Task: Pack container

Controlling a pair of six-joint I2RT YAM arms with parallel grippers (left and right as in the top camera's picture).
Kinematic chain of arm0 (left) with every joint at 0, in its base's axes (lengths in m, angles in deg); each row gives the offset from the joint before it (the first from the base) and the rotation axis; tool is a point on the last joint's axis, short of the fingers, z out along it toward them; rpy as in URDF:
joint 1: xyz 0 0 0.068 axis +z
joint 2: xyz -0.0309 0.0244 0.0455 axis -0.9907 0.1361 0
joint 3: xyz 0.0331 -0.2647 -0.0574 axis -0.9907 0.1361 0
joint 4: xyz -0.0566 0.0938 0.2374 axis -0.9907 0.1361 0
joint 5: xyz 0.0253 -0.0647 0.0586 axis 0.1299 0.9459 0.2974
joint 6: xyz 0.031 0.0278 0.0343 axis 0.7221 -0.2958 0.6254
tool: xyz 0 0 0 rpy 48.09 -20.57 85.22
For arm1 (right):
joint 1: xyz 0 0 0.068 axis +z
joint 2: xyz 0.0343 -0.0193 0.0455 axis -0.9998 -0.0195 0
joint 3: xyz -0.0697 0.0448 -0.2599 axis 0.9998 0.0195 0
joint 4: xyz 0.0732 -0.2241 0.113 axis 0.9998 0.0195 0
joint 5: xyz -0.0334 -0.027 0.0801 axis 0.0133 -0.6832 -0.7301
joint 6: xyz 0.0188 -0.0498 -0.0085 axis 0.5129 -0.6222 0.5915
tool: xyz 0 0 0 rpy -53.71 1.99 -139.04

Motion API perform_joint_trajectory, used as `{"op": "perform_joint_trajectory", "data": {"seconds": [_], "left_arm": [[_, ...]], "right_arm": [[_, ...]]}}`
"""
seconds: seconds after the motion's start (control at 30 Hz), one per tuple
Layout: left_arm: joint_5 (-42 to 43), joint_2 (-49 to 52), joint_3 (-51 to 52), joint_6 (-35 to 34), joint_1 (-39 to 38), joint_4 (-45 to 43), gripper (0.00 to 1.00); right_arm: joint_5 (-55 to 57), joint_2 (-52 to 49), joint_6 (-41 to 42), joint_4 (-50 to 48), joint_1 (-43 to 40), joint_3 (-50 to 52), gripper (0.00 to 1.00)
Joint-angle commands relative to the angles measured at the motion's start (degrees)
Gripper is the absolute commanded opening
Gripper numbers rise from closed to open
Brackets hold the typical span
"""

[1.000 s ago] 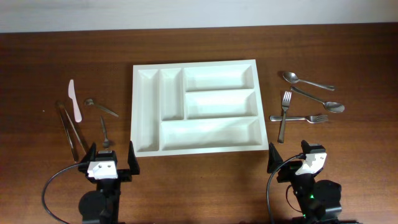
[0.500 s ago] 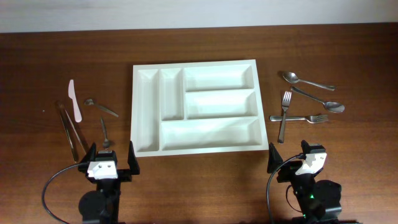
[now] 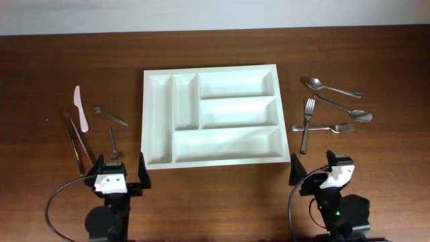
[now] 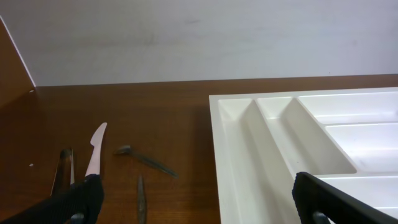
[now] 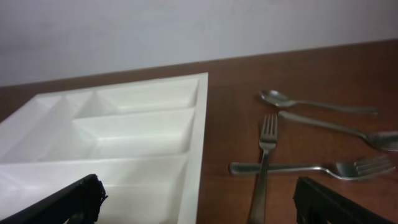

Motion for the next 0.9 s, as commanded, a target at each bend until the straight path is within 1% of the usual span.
{"op": "perform_joint_trajectory", "data": {"seconds": [0.0,0.07,0.2,0.3,0.4,0.43,0.47,0.53,0.57,0.6,0.67,0.7,0.73,0.8,0.87], "left_arm": [[0.0,-0.3,0.4,0.9,0.3,-0.2,0.99],[0.0,-0.3,0.4,0.9,0.3,-0.2,0.99],[0.0,-0.3,0.4,0.9,0.3,-0.2,0.99],[0.0,-0.3,0.4,0.9,0.3,-0.2,0.99],[0.0,-0.3,0.4,0.9,0.3,-0.2,0.99],[0.0,-0.3,0.4,0.9,0.3,-0.2,0.99],[0.0,-0.3,0.4,0.9,0.3,-0.2,0.99],[0.0,-0.3,0.4,0.9,0.3,-0.2,0.99],[0.0,-0.3,0.4,0.9,0.3,-0.2,0.99],[0.0,-0.3,0.4,0.9,0.3,-0.2,0.99],[0.0,-0.3,0.4,0.9,0.3,-0.2,0.99],[0.0,-0.3,0.4,0.9,0.3,-0.2,0.99],[0.0,-0.3,0.4,0.9,0.3,-0.2,0.99],[0.0,-0.3,0.4,0.9,0.3,-0.2,0.99],[0.0,-0.3,0.4,0.9,0.3,-0.2,0.99]], "right_arm": [[4.4,0.4,5.3,-2.5,-0.4,-0.9,0.99],[7.4,0.3,7.2,-2.5,-0.4,-2.9,0.99],[14.4,-2.2,7.0,-1.2,-0.4,-10.1,0.98],[17.4,-9.2,2.1,3.7,-0.4,-21.6,0.99],[20.0,-18.7,-1.0,11.3,-0.5,-33.7,0.99],[21.4,-22.9,-1.3,15.0,-0.5,-38.8,0.99],[23.8,-30.1,-1.3,21.3,-0.5,-47.0,0.99],[24.2,-38.2,-1.3,28.5,-0.5,-56.1,0.99],[23.9,-42.5,-1.3,32.1,-0.5,-60.9,0.99],[23.5,-49.5,-1.3,37.2,-0.5,-68.0,0.99],[23.5,-56.3,-2.0,41.9,-0.8,-74.3,0.99],[22.3,-63.1,-1.9,45.7,-2.0,-79.7,0.99],[20.2,-65.9,-1.9,47.1,-2.8,-81.6,0.99],[12.8,-71.2,-1.9,49.2,-5.3,-84.5,0.99],[1.1,-76.4,-1.9,50.4,-8.9,-85.9,0.99]]}}
